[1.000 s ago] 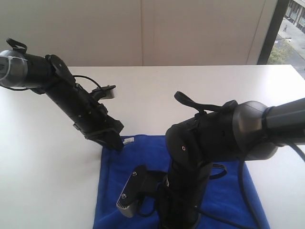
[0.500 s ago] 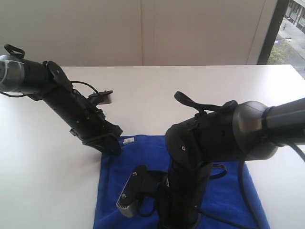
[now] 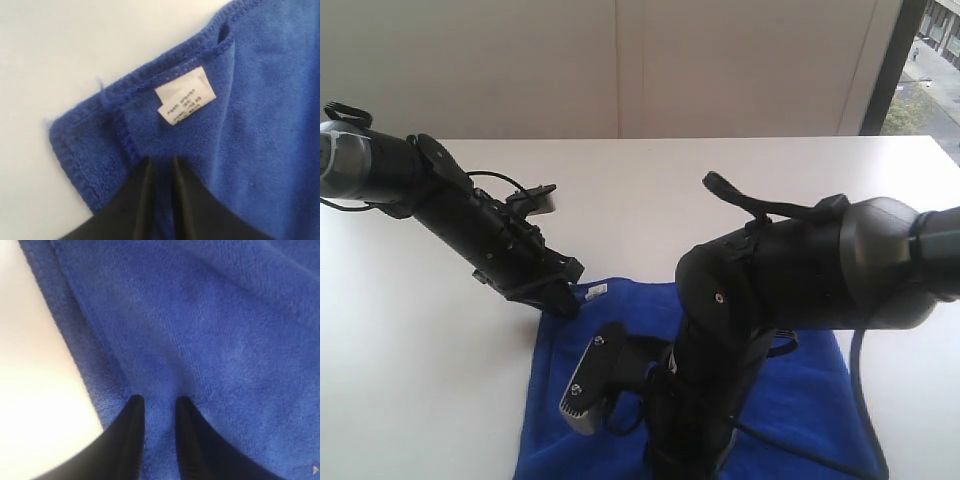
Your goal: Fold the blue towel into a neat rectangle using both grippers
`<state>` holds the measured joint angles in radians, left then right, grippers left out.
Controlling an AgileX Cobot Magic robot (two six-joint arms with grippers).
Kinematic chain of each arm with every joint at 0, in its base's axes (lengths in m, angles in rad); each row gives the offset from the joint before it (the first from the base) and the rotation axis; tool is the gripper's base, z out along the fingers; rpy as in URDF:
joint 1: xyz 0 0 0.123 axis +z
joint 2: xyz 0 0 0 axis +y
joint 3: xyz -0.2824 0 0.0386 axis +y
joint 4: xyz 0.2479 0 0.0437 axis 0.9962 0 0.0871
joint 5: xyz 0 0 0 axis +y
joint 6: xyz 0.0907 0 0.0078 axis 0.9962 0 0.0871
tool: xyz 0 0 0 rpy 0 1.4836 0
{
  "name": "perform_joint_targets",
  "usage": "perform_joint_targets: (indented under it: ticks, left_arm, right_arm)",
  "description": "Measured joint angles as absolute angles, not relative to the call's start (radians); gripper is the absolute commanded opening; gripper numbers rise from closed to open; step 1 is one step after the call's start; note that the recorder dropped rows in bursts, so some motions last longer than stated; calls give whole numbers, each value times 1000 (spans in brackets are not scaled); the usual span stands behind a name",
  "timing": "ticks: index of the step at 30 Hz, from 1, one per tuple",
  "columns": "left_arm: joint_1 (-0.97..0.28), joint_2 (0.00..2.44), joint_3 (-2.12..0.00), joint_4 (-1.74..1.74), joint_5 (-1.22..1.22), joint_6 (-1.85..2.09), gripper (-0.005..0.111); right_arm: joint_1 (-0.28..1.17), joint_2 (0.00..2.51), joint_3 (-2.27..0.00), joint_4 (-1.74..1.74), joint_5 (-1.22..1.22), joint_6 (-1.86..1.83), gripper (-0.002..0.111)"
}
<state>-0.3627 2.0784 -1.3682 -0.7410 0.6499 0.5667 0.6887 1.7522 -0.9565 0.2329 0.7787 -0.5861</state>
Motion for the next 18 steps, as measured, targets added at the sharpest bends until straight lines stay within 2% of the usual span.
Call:
perform_joint_targets:
  ticks: [5,11,18]
  left_arm:
    - [-363,2078,-1368,-741,641,575,0]
    - [-363,2078,-1368,-741,631,593,0]
    - [-363,2054,-1364,-682,593,600,0]
  right_arm:
    - [689,1710,-956,168,747,-531,22]
    - [675,1689,-956,88,716,-447,22]
    - [590,1687,-956,76,669,-434,22]
